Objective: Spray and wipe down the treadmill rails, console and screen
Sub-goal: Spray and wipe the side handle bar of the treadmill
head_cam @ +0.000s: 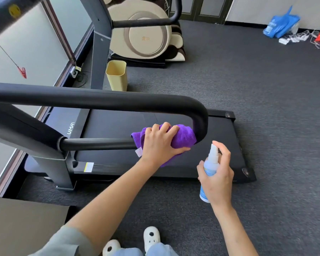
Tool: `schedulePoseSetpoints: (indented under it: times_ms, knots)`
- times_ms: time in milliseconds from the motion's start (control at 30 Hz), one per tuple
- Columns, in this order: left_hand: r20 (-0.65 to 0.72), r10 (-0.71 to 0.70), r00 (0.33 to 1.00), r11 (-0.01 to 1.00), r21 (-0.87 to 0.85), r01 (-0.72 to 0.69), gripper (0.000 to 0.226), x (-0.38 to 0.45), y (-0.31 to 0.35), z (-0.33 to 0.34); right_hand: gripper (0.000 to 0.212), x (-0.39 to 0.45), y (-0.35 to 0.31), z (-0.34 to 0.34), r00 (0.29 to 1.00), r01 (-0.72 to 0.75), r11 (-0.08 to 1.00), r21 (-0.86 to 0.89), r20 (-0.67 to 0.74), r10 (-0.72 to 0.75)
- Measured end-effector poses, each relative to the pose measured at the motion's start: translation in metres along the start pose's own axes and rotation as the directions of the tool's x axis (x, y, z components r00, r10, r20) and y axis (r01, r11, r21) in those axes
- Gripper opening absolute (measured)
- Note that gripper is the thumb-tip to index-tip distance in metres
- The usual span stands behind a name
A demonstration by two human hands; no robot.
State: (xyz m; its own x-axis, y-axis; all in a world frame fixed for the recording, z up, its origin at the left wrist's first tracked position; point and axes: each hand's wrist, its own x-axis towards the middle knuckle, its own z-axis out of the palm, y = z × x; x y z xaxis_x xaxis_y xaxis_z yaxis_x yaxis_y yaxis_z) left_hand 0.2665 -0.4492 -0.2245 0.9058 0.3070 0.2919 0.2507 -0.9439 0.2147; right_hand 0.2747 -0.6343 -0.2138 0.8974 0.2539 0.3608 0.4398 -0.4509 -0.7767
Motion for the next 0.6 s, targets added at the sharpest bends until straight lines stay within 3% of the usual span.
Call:
schedulePoseSetpoints:
  times_ms: [100,300,600]
  knots:
    - [0.022,-0.018,1.0,1.0,0.025,0.017,0.078,-0.003,-0.022,-0.006,0.068,-0.002,-0.007,0.01,1.0,0.016,1.0,0.006,0.019,-0.017]
    - [-0.067,0.023,0.998,0.998,0.06,-0.019,0.075,-0.028,-0.076,-0.012,0.066,-0.013,-0.021,0.031,0.997,0.034,0.999,0.014,0.068,-0.035]
    - [0.017,0.032,0.999,0.987,0.156,-0.034,0.073,-0.066,-0.179,-0.036,0.065,-0.021,-0.048,0.06,0.989,0.057,0.998,0.034,0.137,-0.061]
